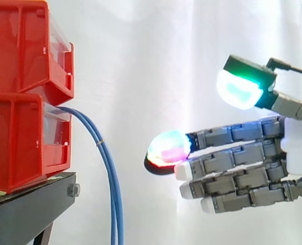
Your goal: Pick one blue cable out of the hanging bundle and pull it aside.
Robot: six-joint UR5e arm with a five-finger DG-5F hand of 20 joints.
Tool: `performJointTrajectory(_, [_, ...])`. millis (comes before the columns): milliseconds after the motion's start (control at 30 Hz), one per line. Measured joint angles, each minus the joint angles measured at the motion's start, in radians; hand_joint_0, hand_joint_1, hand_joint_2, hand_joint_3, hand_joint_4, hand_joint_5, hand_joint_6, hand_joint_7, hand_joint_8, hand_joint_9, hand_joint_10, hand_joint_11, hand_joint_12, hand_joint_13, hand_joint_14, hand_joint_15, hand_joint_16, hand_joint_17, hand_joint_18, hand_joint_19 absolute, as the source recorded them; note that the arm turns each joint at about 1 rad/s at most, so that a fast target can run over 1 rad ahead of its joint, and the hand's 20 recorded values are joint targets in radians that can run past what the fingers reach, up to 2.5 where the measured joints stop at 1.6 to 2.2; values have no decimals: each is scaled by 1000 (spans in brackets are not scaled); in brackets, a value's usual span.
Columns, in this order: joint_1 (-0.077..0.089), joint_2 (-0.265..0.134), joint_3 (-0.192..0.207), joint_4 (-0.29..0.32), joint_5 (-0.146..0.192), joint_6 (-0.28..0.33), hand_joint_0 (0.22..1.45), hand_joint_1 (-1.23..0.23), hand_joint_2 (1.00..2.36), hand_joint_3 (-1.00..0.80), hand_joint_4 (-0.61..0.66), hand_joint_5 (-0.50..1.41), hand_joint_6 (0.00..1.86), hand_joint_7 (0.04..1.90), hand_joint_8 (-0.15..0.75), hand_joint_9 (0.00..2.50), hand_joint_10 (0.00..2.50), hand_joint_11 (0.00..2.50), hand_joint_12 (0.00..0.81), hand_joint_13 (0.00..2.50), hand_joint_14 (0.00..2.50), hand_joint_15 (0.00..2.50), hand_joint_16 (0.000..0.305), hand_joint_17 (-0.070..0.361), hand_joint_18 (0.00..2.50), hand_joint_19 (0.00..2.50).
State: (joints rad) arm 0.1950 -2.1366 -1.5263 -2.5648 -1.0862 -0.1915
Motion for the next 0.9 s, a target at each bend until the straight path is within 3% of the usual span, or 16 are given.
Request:
performJointTrajectory(233, [1,-50,0,21,2,4,485,-367,1001,-478,171,-211,502,726,202,292,0,0,324,29,0,1,53,119,0,138])
performJointTrajectory(400, [0,-93,0,97,3,17,484,-377,1002,-468,185,-204,502,742,206,300,1,0,328,0,0,0,54,122,0,133])
performJointTrajectory(633, [3,-105,1,131,14,19,484,-383,1002,-463,197,-199,502,750,211,311,0,7,330,0,0,0,55,123,0,136])
performJointTrajectory(900, [20,-107,2,148,47,-39,484,-390,1003,-456,205,-196,502,762,215,307,0,29,330,0,1,0,55,123,0,140])
